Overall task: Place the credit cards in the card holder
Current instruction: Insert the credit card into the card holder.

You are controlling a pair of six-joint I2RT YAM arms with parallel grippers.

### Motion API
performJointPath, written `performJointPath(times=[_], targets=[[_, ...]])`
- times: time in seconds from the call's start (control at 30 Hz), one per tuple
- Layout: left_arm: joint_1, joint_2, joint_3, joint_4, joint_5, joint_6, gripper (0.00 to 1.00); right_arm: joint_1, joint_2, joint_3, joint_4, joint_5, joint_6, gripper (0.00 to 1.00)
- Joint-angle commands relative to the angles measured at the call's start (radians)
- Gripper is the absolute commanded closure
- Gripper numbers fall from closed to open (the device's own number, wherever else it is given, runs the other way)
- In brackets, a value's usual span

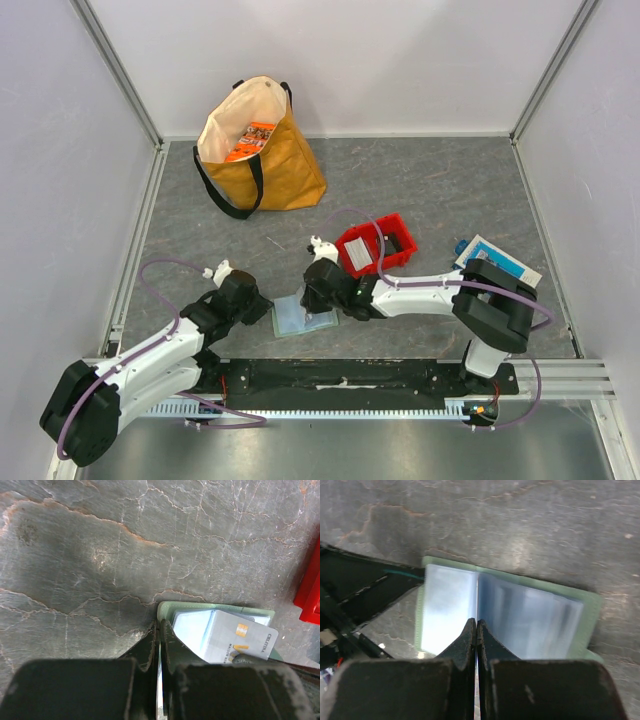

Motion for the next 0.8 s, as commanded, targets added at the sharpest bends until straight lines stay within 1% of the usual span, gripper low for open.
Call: performJointPath(times=[0.0, 0.13, 0.2, 0.33, 0.4, 0.53, 0.77], targets=[[0.0, 0.008, -0.01, -0.003, 0.002, -0.012, 0.98, 0.047, 0.041, 0.073, -0.022, -0.046, -0.049, 1.0], [0.0, -0.006, -0.013, -0.01, -0.006, -0.015, 0.98, 0.047, -0.054, 0.1, -0.024, -0.011, -0.085, 1.0], [0.0, -0.008, -0.016, -0.009, -0.004, -0.019, 0.98, 0.047, -0.126, 0.097, -0.033, 0.013, -0.108, 1.0], [0.0, 0.002, -0.014, -0.007, -0.003, -0.016, 0.98, 0.043, -0.205, 0.074, -0.126, 0.134, -0.112, 1.0], [0.0, 0.006, -0.013, -0.004, 0.0, -0.018, 0.98, 0.03, -0.222, 0.039, -0.158, 0.165, -0.102, 1.0], [0.0, 0.005, -0.011, -0.001, 0.002, -0.015, 0.98, -0.005, -0.237, -0.035, -0.175, 0.162, -0.07, 1.0], [0.0, 0.005, -0.01, 0.0, 0.004, -0.012, 0.98, -0.014, -0.196, -0.054, -0.154, 0.136, -0.064, 1.0]])
